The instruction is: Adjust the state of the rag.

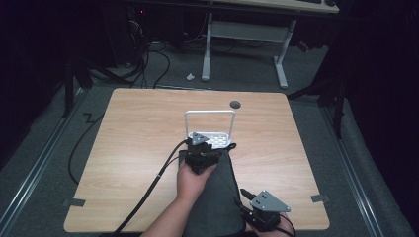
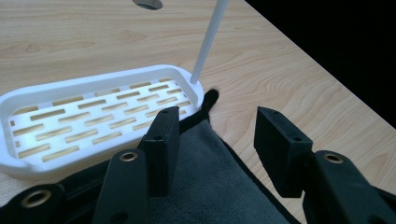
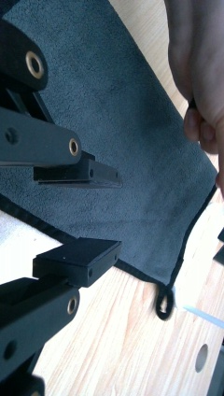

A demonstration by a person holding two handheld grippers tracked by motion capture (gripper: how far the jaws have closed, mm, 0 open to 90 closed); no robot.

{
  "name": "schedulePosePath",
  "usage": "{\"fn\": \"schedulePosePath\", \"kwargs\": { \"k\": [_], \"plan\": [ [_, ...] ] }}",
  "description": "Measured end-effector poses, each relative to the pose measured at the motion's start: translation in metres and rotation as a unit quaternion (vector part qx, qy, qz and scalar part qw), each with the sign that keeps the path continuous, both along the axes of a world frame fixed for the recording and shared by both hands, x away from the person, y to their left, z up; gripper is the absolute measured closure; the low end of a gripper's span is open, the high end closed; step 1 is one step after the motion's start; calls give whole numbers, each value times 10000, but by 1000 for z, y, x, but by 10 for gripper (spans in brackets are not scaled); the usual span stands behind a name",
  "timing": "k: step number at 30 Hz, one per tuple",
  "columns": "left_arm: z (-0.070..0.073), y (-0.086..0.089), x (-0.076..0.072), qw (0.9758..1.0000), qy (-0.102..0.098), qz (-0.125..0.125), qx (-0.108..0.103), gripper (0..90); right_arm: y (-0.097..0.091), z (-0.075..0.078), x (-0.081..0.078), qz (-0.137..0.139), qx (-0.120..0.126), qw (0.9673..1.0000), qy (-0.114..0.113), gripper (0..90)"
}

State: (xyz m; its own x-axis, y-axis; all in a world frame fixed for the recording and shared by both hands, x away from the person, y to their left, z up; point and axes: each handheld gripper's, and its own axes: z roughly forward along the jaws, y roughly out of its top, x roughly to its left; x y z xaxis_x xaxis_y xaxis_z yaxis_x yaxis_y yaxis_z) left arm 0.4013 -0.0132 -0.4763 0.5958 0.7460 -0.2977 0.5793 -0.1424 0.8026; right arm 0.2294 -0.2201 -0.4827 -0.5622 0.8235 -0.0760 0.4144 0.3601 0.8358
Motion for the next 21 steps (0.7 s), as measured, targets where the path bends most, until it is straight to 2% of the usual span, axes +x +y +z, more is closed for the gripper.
{"fn": "schedulePosePath", "kwargs": {
  "k": [4, 10, 11, 13, 14, 16, 17, 18, 21],
  "plan": [
    [0, 7, -1, 10000, 24, 28, 7, 505, 0, -2, 2, 0, -2, 10000, 30, 644],
    [-6, 22, -9, 9999, -64, -11, 120, 520, 4, -7, 3, 61, -56, 9999, 100, 644],
    [-11, 29, -15, 9996, -102, -46, 250, 523, 4, -10, 4, 68, -57, 9999, 143, 640],
    [-14, 33, -18, 9995, -123, -69, 297, 525, 5, -11, 5, 65, -80, 9998, 168, 639],
    [-19, 42, -26, 9990, -155, -116, 410, 527, 5, -13, 6, 51, -115, 9998, 170, 637],
    [-22, 47, -31, 9989, -144, -135, 424, 526, 4, -14, 7, 41, -120, 9998, 176, 637],
    [-25, 52, -36, 9987, -158, -174, 452, 525, 3, -16, 8, 38, -120, 9997, 189, 638],
    [-31, 63, -47, 9977, -254, -207, 585, 525, 2, -17, 9, 25, -117, 9997, 190, 649],
    [-36, 79, -62, 9972, -236, -274, 648, 530, -2, -16, 15, 61, 93, 9992, 377, 655]
  ]
}}
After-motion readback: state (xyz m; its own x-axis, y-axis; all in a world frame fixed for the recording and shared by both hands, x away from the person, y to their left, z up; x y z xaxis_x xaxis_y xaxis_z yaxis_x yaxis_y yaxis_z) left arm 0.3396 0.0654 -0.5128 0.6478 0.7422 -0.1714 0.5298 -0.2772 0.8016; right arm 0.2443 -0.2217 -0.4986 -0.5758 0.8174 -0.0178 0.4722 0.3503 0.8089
